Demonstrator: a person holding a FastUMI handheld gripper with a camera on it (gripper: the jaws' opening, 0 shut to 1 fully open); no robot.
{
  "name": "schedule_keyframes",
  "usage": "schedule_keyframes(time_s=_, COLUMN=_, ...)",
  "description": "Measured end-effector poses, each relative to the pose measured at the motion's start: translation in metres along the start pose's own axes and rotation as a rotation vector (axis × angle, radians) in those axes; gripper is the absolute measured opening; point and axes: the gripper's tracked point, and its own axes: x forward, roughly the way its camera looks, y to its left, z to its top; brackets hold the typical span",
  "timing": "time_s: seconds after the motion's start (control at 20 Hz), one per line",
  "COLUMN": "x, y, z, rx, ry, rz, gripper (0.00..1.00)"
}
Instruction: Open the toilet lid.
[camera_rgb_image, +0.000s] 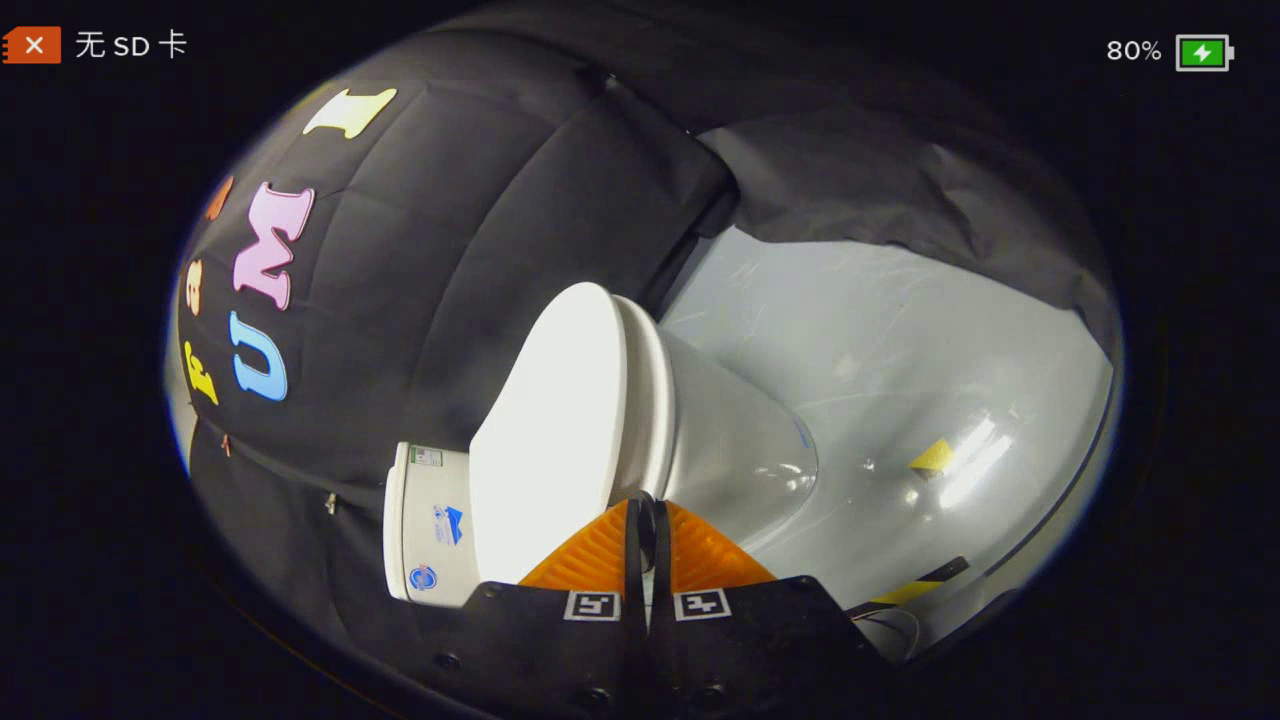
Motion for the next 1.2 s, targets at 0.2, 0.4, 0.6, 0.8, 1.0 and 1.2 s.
schedule_keyframes(time_s=0.2, x=-0.022, y=0.033, z=0.009, rx=-0.075, ry=-0.040, rz=-0.035, gripper=0.05)
schedule_keyframes(time_s=0.4, x=-0.046, y=0.076, z=0.016, rx=-0.136, ry=-0.084, rz=-0.045, gripper=0.05)
schedule_keyframes(time_s=0.6, x=-0.072, y=0.132, z=0.020, rx=-0.221, ry=-0.142, rz=-0.049, gripper=0.05)
schedule_keyframes(time_s=0.8, x=-0.097, y=0.202, z=0.014, rx=-0.310, ry=-0.191, rz=-0.019, gripper=0.05)
schedule_keyframes(time_s=1.0, x=-0.107, y=0.253, z=-0.001, rx=-0.428, ry=-0.248, rz=-0.056, gripper=0.05)
schedule_keyframes(time_s=1.2, x=-0.112, y=0.285, z=-0.013, rx=-0.516, ry=-0.321, rz=-0.117, gripper=0.05)
